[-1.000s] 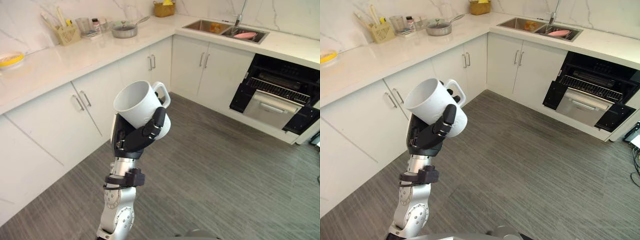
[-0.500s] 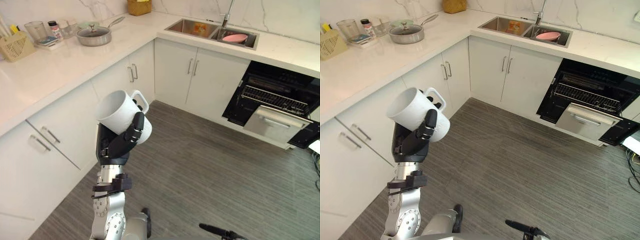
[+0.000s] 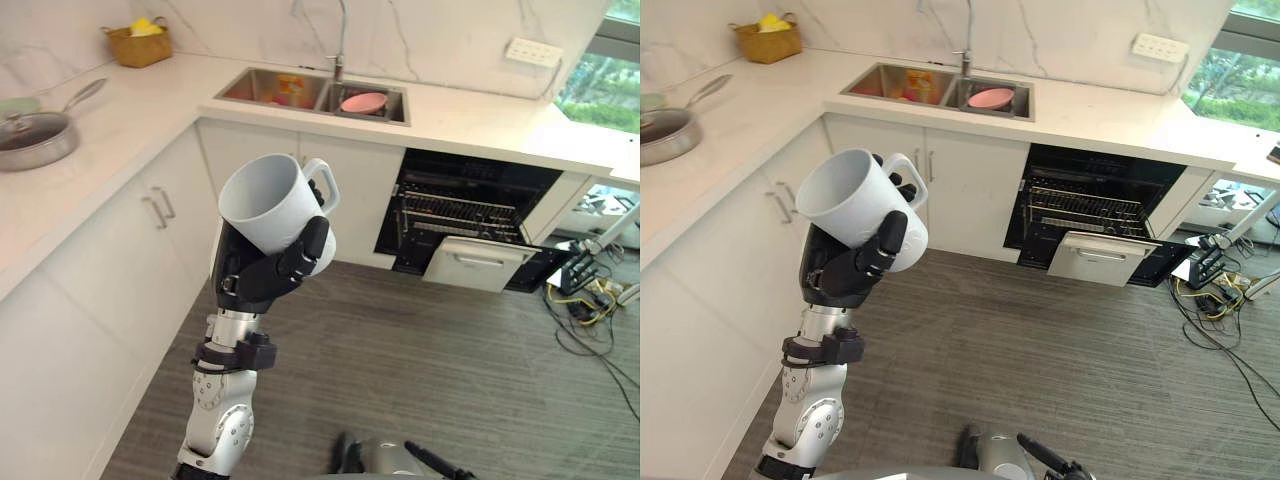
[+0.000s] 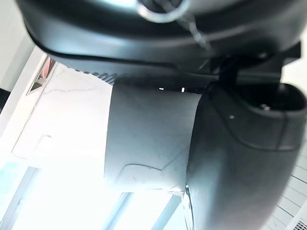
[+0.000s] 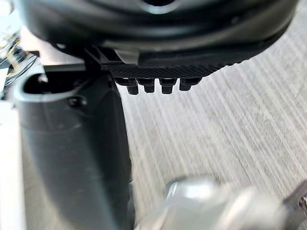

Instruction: Walk over to the sink, pick up the cup, carry it to the dishwasher, place the cup inside the dishwasher, then close the dishwasher door

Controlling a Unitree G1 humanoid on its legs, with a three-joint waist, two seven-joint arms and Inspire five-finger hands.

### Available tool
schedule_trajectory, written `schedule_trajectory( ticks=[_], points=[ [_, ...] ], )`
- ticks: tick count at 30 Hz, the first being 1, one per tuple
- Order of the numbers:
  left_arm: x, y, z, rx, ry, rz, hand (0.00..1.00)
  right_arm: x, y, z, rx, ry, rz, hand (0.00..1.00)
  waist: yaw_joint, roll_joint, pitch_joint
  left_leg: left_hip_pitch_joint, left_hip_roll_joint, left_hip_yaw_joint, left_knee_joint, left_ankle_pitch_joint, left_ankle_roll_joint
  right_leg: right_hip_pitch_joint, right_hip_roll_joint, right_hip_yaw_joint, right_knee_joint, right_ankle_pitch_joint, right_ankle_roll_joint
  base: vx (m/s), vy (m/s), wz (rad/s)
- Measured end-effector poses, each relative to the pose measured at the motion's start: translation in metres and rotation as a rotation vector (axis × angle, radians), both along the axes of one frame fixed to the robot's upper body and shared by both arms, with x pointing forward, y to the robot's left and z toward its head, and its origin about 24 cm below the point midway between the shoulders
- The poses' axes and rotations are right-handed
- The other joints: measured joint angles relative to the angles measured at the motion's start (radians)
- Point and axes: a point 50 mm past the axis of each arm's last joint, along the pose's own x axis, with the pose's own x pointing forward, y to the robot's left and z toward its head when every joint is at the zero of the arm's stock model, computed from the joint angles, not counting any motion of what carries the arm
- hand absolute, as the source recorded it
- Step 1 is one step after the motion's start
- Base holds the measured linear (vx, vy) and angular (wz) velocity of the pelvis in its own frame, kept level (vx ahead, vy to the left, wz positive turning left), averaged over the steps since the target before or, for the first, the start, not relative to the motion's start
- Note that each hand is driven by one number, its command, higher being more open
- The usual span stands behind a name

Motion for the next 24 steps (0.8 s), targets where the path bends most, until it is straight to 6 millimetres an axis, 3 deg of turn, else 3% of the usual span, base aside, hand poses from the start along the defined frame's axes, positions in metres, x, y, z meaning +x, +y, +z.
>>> schedule_trajectory(
  ticks=[3, 5, 6, 9, 12, 14, 15, 17, 18, 19, 20, 23, 24],
  points=[
    [0.001, -0.02, -0.005, 0.007, 0.012, -0.093, 0.0, -0.012, 0.001, -0.001, 0.004, 0.048, -0.042, 1.0, -0.002, 0.011, 0.005, -0.02, 0.038, -0.002, 0.122, -0.003, -0.003, 0.015, 0.023, 0.008, 0.041, -0.109, -0.003, 0.38, -0.154, -0.14],
    [-0.002, -0.03, -0.008, 0.004, 0.024, -0.137, 0.0, -0.02, 0.002, 0.0, 0.007, 0.064, -0.048, 1.0, 0.002, 0.009, 0.018, -0.078, 0.093, -0.012, 0.388, 0.008, -0.007, 0.075, 0.041, 0.017, 0.052, -0.169, 0.009, 0.28, -0.114, -0.14],
    [-0.004, -0.035, -0.005, -0.011, 0.005, -0.135, 0.0, -0.022, -0.001, 0.003, -0.003, 0.063, -0.038, 1.0, 0.012, 0.02, 0.019, -0.256, 0.169, -0.091, 0.796, 0.134, 0.0, 0.129, 0.074, 0.035, 0.044, -0.205, -0.003, 0.25, -0.066, -0.33],
    [-0.01, -0.032, 0.002, -0.054, -0.031, -0.111, 0.0, -0.019, -0.003, 0.006, -0.02, 0.042, 0.005, 1.0, 0.042, 0.025, 0.011, -0.474, 0.222, -0.148, 1.076, 0.145, 0.005, 0.211, 0.101, 0.071, -0.012, -0.223, -0.003, 0.23, -0.023, -0.47],
    [-0.014, -0.027, 0.007, -0.074, -0.071, -0.097, 0.0, -0.016, -0.003, 0.005, -0.017, 0.036, 0.002, 1.0, 0.077, 0.02, 0.0, -0.563, 0.228, -0.111, 0.906, 0.116, 0.035, 0.276, 0.095, 0.105, -0.094, -0.201, 0.03, 0.32, 0.027, -0.47],
    [-0.013, -0.02, 0.006, -0.091, -0.07, -0.067, 0.0, -0.007, -0.007, 0.004, -0.021, 0.04, 0.011, 1.0, 0.082, 0.016, -0.002, -0.534, 0.165, -0.111, 0.489, 0.107, 0.044, 0.317, 0.064, 0.146, -0.133, -0.186, 0.035, 0.33, 0.115, -0.43],
    [-0.013, -0.018, 0.005, -0.093, -0.066, -0.056, 0.0, -0.004, -0.008, 0.004, -0.022, 0.037, 0.013, 1.0, 0.083, 0.015, -0.002, -0.514, 0.14, -0.135, 0.366, 0.114, 0.037, 0.32, 0.054, 0.163, -0.132, -0.187, 0.042, 0.36, 0.17, -0.68],
    [-0.013, -0.015, -0.002, -0.113, -0.033, -0.036, 0.0, 0.014, -0.01, 0.005, -0.031, 0.006, 0.036, 1.0, 0.088, 0.014, -0.002, -0.471, 0.06, -0.306, 0.03, 0.189, 0.016, 0.318, 0.01, 0.238, -0.126, -0.207, 0.087, 0.36, 0.231, -0.82],
    [-0.012, -0.016, -0.005, -0.111, -0.016, -0.036, 0.0, 0.017, -0.01, 0.005, -0.033, 0.001, 0.04, 1.0, 0.09, 0.016, -0.003, -0.464, 0.05, -0.341, 0.002, 0.205, 0.011, 0.319, 0.001, 0.258, -0.119, -0.216, 0.102, 0.35, 0.291, -0.84],
    [-0.013, -0.017, -0.013, -0.112, 0.021, -0.035, 0.0, 0.02, -0.009, 0.005, -0.032, -0.003, 0.046, 1.0, 0.091, 0.021, -0.006, -0.454, 0.042, -0.375, -0.011, 0.258, 0.003, 0.328, -0.01, 0.298, -0.105, -0.235, 0.131, 0.43, 0.439, -0.89],
    [-0.014, -0.02, -0.02, -0.114, 0.054, -0.038, 0.0, 0.02, -0.007, 0.005, -0.024, -0.002, 0.033, 1.0, 0.095, 0.024, -0.011, -0.446, 0.038, -0.366, 0.027, 0.358, -0.012, 0.337, -0.017, 0.342, -0.092, -0.256, 0.159, 0.44, 0.481, -0.87],
    [-0.017, -0.018, -0.026, -0.08, 0.08, -0.044, 0.0, 0.02, 0.016, 0.0, 0.056, 0.014, -0.051, 1.0, 0.088, -0.045, -0.019, -0.471, -0.022, -0.296, 0.167, 0.239, 0.044, 0.338, -0.098, 0.394, -0.072, -0.266, 0.197, 0.27, 0.35, -0.5],
    [-0.018, -0.018, -0.026, -0.077, 0.084, -0.047, 0.0, 0.015, 0.018, -0.001, 0.065, 0.027, -0.099, 1.0, 0.085, -0.05, -0.021, -0.481, -0.037, -0.288, 0.217, 0.201, 0.059, 0.349, -0.116, 0.396, -0.073, -0.264, 0.204, 0.28, 0.438, -0.09]
  ],
)
